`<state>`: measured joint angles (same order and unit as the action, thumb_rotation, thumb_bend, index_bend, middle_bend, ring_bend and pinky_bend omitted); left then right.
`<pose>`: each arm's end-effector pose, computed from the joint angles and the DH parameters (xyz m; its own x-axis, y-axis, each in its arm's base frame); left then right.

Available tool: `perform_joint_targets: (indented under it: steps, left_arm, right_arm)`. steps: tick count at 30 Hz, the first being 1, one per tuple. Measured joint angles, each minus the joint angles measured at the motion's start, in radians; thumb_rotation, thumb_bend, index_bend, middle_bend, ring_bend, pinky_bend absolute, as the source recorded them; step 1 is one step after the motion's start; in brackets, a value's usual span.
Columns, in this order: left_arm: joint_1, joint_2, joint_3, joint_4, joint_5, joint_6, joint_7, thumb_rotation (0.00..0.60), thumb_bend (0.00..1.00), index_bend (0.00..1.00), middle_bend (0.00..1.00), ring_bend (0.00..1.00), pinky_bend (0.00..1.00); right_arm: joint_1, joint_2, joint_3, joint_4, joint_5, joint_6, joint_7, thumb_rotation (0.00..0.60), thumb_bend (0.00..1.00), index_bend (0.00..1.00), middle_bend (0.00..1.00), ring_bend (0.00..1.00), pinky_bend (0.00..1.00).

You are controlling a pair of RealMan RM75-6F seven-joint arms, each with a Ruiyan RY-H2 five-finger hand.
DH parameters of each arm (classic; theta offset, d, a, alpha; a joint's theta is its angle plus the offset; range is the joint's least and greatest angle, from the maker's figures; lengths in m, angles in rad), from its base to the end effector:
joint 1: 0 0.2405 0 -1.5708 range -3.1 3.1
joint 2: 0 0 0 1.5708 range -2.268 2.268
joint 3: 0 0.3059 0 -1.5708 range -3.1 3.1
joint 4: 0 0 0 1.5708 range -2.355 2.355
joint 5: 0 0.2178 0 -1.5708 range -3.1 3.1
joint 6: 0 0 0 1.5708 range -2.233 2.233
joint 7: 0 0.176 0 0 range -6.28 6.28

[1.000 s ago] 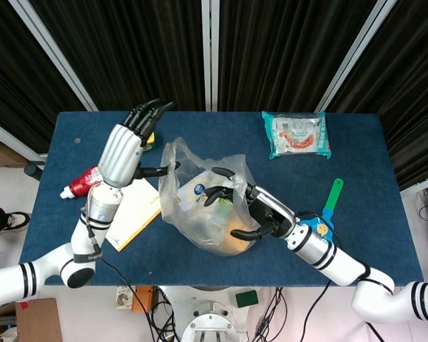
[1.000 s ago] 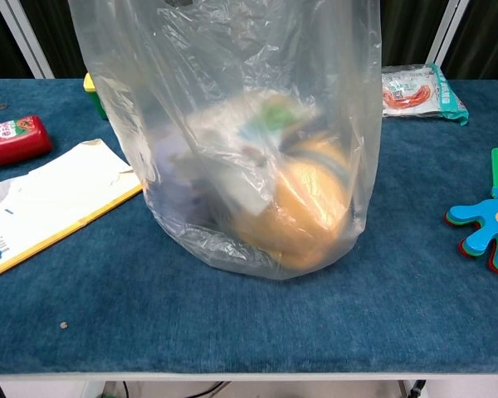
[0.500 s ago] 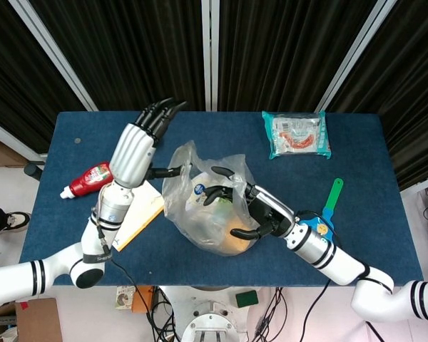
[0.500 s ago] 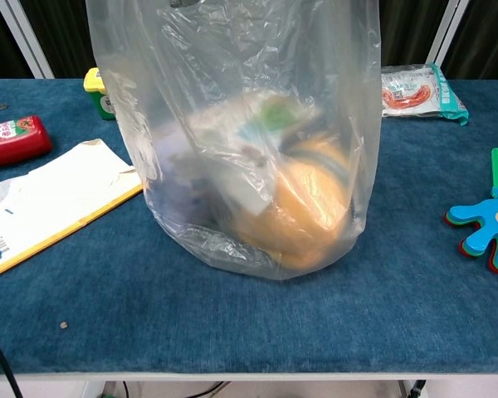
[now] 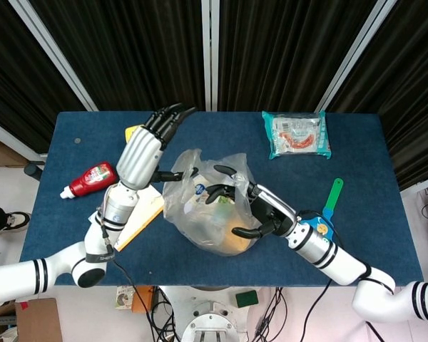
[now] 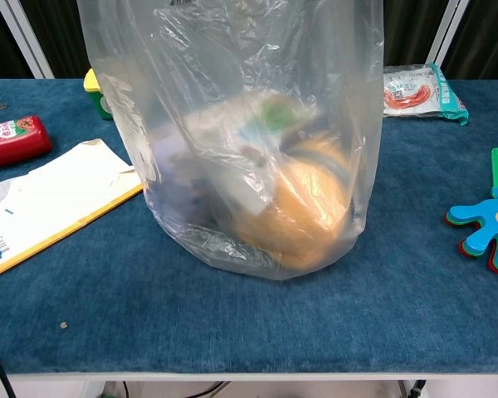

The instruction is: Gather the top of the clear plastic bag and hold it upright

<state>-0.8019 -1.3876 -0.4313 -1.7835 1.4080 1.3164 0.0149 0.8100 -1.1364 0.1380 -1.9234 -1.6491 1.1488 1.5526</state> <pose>-0.0226 0.4004 0.1261 -0.1545 -0.0782 0.9849 0.7376 -0.6723 0.0623 -0.0504 -0.3363 0.1016 -0.5851 -0.8032 0.1115 -0.3045 0.0903 -0.9482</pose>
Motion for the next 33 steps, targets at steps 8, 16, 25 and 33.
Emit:
perform_joint_targets:
  steps: [8,16,25,33]
  left_arm:
    - [-0.002,0.003,-0.024,-0.025,-0.059,-0.003,-0.010,0.600,0.00,0.07,0.15,0.09,0.16]
    - [0.001,0.020,-0.062,-0.057,-0.114,0.006,-0.027,0.600,0.01,0.07,0.16,0.09,0.16]
    - [0.012,0.056,-0.078,-0.118,-0.130,0.016,-0.023,0.600,0.01,0.08,0.16,0.09,0.16]
    - [0.014,0.091,-0.089,-0.187,-0.131,0.022,0.015,0.600,0.01,0.07,0.16,0.09,0.16]
  right_arm:
    - [0.001,-0.003,0.002,0.005,0.001,-0.001,0.003,0.563,0.21,0.02,0.29,0.13,0.13]
    - [0.005,-0.011,0.006,0.010,0.011,-0.010,0.009,0.562,0.21,0.03,0.29,0.13,0.13]
    - [0.010,-0.019,0.022,0.018,0.033,-0.018,-0.001,0.561,0.21,0.12,0.29,0.13,0.13]
    - [0.018,-0.033,0.046,0.029,0.069,-0.033,-0.042,0.563,0.21,0.15,0.29,0.13,0.13]
